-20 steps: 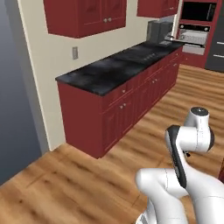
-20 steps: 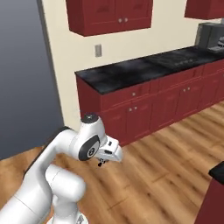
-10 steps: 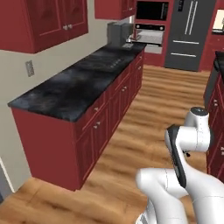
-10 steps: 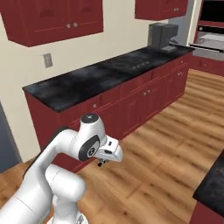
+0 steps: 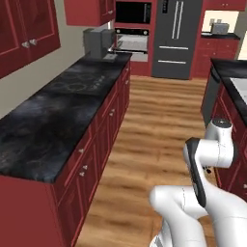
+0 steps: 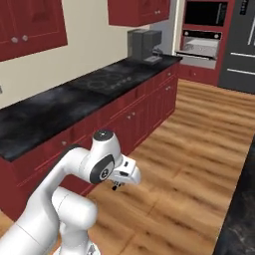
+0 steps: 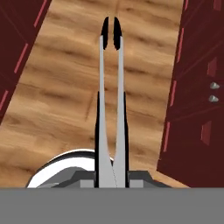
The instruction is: Pick up the tongs from the counter and place them near the plate next to the oven.
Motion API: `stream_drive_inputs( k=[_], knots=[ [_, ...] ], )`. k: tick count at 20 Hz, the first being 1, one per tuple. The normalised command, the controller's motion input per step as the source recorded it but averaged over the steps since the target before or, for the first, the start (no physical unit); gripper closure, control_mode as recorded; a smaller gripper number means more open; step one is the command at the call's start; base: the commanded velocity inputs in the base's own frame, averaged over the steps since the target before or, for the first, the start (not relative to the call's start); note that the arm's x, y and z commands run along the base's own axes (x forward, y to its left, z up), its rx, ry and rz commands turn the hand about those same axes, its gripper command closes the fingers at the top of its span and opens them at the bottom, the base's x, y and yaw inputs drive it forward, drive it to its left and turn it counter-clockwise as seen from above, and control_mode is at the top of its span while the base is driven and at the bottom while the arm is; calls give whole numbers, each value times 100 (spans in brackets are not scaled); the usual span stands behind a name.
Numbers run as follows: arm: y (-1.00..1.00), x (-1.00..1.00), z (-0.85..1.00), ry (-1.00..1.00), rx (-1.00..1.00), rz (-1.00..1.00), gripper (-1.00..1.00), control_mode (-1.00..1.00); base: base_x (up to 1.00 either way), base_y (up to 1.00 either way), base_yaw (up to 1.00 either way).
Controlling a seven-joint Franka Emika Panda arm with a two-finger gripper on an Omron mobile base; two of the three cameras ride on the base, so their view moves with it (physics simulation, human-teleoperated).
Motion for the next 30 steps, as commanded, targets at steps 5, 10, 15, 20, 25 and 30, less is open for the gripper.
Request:
stream_drive_inputs(
  k=[5, 10, 15, 20, 25, 30],
  knots=[
    [0, 0, 0, 0, 0, 0, 100, 100, 100, 0, -28],
    [0, 0, 0, 0, 0, 0, 100, 100, 100, 0, -25],
    [0, 0, 0, 0, 0, 0, 100, 100, 100, 3, -21],
    [0, 0, 0, 0, 0, 0, 100, 100, 100, 15, -17],
    [0, 0, 0, 0, 0, 0, 100, 100, 100, 19, -15],
    [0, 0, 0, 0, 0, 0, 100, 100, 100, 7, -15]
  ],
)
